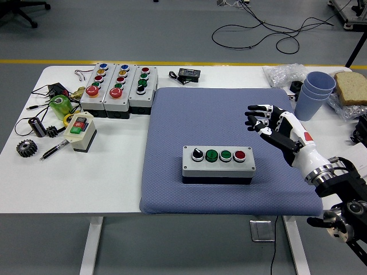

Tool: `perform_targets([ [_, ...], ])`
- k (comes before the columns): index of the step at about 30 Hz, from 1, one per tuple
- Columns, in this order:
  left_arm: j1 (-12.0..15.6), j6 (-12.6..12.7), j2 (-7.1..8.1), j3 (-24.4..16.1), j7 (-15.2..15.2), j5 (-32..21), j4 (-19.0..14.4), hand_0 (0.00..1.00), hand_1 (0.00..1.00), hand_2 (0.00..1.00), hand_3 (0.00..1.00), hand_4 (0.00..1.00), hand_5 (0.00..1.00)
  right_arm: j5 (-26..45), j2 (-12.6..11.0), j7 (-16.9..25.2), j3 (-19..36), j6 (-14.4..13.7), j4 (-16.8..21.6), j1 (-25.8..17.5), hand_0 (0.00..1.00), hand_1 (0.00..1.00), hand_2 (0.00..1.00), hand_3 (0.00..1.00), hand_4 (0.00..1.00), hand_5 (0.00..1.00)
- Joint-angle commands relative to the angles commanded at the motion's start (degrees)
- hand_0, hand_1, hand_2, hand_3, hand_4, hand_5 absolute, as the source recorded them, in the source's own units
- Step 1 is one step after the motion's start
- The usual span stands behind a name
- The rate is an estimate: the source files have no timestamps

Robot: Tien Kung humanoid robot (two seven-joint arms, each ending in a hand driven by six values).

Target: Pick up the button,place it on the desk,press the button,press the button

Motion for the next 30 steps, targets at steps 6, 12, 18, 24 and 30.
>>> perform_targets([
  [6, -0.1, 0.0, 0.0, -0.2, 0.0, 0.2, 0.0, 0.594, 0.634, 0.67, 0.545, 0.347, 0.692, 11.1, 0.0, 0.1, 0.7, 0.0, -0.5, -0.5, 0.666, 0.622, 0.669, 0.655, 0.733, 0.264],
  [12, -0.1, -0.1, 0.0, -0.4, 0.1, 0.5, 0.0, 0.595, 0.635, 0.67, 0.545, 0.348, 0.695, 11.7, 0.2, 0.1, 1.5, 0.1, -0.7, -1.0, 0.672, 0.627, 0.67, 0.654, 0.738, 0.271],
  [18, -0.1, -0.2, 0.0, -0.5, 0.1, 1.0, 0.0, 0.595, 0.634, 0.67, 0.545, 0.347, 0.695, 11.9, 0.2, 0.1, 2.1, 0.1, -0.7, -1.2, 0.67, 0.625, 0.669, 0.654, 0.744, 0.28],
  [24, -0.1, -0.2, 0.0, -0.7, 0.1, 1.3, 0.0, 0.595, 0.634, 0.67, 0.545, 0.349, 0.693, 12.4, 0.2, 0.9, 2.3, -0.1, -0.9, -1.4, 0.665, 0.619, 0.665, 0.65, 0.743, 0.28],
  [30, 0.0, -0.2, 0.0, -0.9, 0.1, 1.7, 0.0, 0.595, 0.634, 0.67, 0.545, 0.35, 0.693, 12.2, 0.4, 0.9, 2.1, 0.1, -1.3, -1.3, 0.661, 0.616, 0.665, 0.649, 0.743, 0.282],
])
